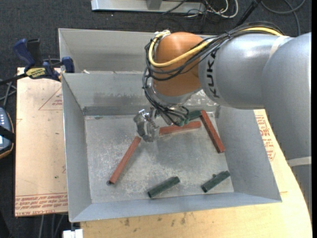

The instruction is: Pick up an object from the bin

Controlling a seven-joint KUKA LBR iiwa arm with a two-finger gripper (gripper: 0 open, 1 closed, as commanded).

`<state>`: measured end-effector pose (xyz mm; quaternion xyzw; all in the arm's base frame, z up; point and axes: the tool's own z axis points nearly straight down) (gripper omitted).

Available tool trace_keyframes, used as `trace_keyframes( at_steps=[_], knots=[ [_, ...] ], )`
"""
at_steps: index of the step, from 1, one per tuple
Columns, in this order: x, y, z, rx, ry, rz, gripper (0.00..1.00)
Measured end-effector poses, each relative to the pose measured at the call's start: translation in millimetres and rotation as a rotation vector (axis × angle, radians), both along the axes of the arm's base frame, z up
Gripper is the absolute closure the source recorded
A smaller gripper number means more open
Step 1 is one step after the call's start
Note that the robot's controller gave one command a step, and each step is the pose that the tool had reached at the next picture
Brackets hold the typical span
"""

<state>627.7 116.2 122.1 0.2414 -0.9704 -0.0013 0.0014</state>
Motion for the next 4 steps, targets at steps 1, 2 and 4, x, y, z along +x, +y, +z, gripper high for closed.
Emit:
trace_keyframes(
  at_steps=[1,2,4],
  knots=[
    [13.2,20.9,-53.4,0.001,-0.004,0.030,0.00],
    [13.5,21.3,-52.0,0.001,-0.005,0.030,0.00],
    [-11.2,73.2,-51.1,0.003,-0.005,0.441,1.00]
  ],
)
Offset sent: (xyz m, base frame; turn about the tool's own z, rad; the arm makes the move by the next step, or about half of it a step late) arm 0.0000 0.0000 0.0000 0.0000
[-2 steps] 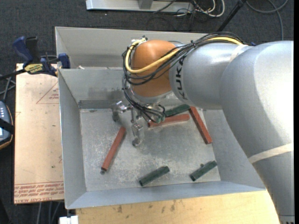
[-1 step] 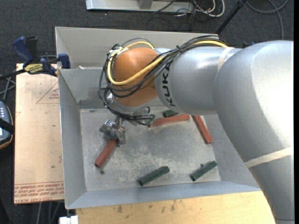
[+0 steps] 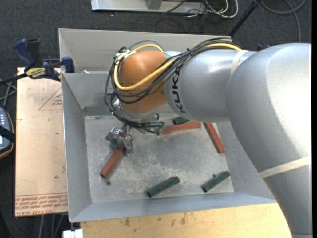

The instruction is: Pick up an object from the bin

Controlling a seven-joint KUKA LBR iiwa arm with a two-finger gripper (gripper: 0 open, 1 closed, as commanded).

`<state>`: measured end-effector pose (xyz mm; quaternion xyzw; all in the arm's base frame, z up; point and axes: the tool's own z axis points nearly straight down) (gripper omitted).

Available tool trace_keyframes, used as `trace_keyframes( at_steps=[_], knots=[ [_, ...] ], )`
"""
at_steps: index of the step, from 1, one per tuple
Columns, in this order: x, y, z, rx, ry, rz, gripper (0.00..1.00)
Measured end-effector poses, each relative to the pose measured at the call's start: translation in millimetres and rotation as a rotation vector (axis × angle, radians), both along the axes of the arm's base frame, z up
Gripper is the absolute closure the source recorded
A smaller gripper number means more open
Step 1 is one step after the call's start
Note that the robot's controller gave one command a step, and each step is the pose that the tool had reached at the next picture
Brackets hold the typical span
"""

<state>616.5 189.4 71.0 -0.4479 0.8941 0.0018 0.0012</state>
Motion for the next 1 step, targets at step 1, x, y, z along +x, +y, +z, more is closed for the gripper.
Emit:
trace_keyframes(
  at_steps=[1],
  knots=[
    [1.5,-0.9,175.9,0.000,-0.010,0.071,1.00]
  ],
)
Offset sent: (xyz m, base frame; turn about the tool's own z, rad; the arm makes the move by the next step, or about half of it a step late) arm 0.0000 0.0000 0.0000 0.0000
